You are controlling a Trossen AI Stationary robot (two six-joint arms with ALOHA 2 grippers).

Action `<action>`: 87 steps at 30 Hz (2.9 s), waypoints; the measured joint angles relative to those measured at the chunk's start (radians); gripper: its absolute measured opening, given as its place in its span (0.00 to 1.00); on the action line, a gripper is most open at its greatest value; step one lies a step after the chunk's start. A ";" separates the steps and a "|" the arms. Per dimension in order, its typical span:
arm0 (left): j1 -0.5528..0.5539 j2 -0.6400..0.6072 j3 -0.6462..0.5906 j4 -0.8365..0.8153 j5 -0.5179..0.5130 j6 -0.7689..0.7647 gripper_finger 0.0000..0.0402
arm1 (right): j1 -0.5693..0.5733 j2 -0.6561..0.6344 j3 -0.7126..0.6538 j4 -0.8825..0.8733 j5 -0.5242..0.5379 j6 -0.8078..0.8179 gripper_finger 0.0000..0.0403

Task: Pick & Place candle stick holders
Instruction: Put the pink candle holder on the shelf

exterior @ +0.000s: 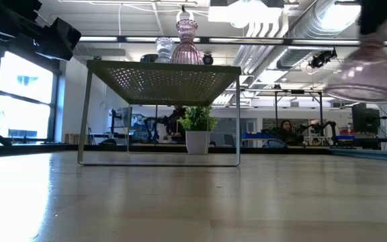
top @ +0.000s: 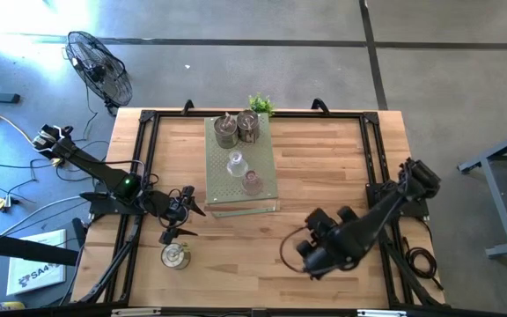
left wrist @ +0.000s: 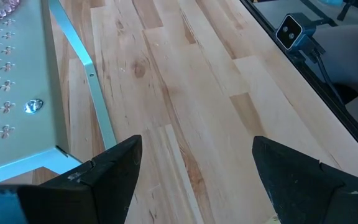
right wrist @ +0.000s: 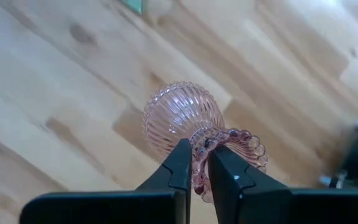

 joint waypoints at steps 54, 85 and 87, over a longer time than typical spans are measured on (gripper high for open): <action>0.000 0.000 0.000 -0.005 -0.007 0.091 0.75 | -0.479 0.049 0.258 0.219 0.013 -0.674 0.06; 0.000 0.000 0.000 -0.005 -0.010 0.121 0.75 | -0.480 0.061 0.408 0.248 0.012 -0.710 0.06; 0.000 0.000 0.000 -0.005 -0.011 0.121 0.75 | -0.487 0.067 0.408 0.250 -0.012 -0.710 0.06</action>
